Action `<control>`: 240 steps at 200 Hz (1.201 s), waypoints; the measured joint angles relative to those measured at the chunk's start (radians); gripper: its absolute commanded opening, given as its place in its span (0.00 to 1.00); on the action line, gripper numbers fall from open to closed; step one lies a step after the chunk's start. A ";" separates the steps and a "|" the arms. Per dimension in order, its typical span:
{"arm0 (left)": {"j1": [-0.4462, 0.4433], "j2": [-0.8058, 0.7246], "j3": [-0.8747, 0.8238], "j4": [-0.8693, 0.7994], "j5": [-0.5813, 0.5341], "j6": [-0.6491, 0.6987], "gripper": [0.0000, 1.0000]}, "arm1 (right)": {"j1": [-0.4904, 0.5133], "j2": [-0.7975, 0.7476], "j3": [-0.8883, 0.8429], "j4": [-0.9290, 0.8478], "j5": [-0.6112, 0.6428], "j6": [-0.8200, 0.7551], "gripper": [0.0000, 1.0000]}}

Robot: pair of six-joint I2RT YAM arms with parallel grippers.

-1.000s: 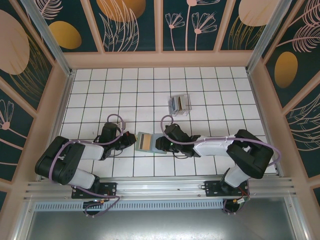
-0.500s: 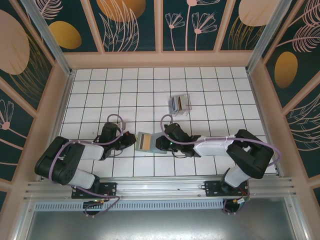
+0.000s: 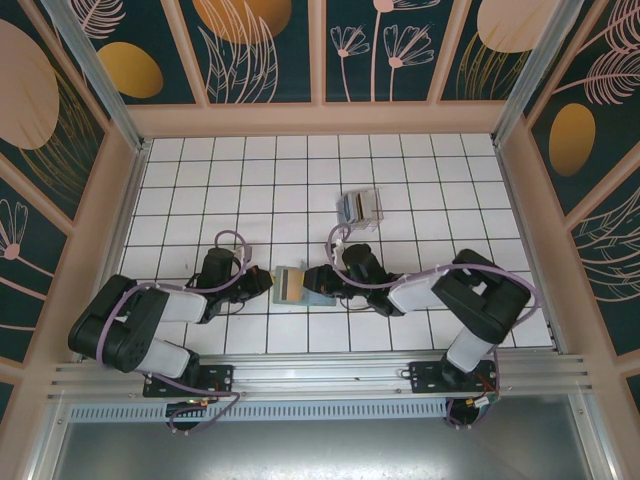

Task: Put the credit cards into the card holder
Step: Flip over the card slot on the card holder.

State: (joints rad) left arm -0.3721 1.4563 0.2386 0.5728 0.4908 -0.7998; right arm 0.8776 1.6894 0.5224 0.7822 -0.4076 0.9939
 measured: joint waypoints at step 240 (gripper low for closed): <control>-0.021 -0.158 0.020 -0.135 0.006 -0.001 0.76 | 0.008 0.095 0.059 -0.053 -0.005 0.007 0.39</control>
State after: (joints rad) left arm -0.3927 1.2987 0.2588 0.4377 0.4965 -0.8005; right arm 0.8852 1.7847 0.5816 0.7296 -0.4129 1.0008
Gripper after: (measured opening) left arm 0.735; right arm 0.391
